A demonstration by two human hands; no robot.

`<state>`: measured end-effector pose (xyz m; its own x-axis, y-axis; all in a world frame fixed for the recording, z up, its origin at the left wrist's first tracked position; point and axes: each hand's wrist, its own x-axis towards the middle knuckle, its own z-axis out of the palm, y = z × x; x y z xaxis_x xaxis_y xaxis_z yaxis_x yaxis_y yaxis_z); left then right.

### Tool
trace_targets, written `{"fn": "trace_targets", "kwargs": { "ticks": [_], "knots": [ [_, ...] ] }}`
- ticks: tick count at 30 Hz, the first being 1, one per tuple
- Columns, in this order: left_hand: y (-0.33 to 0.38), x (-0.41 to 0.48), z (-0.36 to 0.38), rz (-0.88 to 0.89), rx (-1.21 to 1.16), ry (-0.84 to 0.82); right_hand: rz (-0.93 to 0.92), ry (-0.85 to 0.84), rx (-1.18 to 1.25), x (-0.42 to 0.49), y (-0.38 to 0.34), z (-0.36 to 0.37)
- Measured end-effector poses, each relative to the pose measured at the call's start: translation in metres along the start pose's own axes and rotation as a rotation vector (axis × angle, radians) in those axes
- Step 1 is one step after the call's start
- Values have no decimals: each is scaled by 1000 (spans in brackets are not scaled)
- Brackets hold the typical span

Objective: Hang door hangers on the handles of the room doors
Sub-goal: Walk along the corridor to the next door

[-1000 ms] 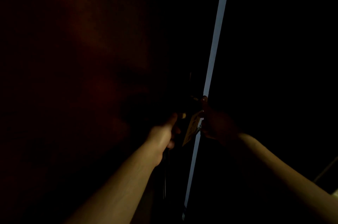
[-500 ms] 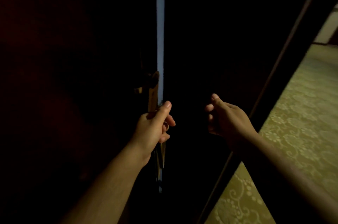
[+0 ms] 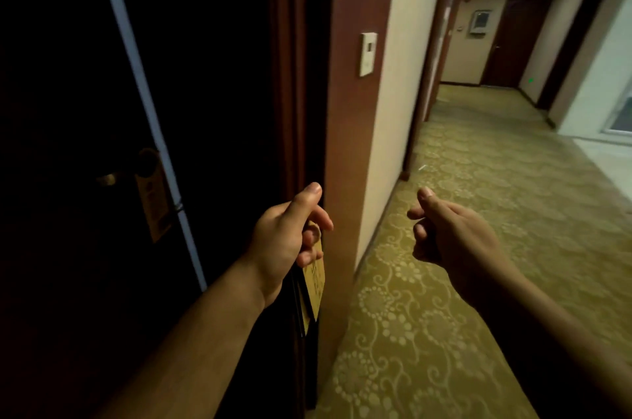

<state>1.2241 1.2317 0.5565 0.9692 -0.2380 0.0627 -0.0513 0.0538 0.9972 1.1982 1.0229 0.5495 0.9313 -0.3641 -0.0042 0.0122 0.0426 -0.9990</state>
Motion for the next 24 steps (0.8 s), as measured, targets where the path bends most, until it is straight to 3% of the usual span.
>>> {"fn": "trace_targets", "kwargs": {
  "ticks": [13,24],
  "knots": [
    [10,-7,181,-34,-90,-215,-30,253,82,-37,-20,-192],
    [8,90,249,-24,-236,-325,-130,362,32,37,-43,-245]
  ]
}}
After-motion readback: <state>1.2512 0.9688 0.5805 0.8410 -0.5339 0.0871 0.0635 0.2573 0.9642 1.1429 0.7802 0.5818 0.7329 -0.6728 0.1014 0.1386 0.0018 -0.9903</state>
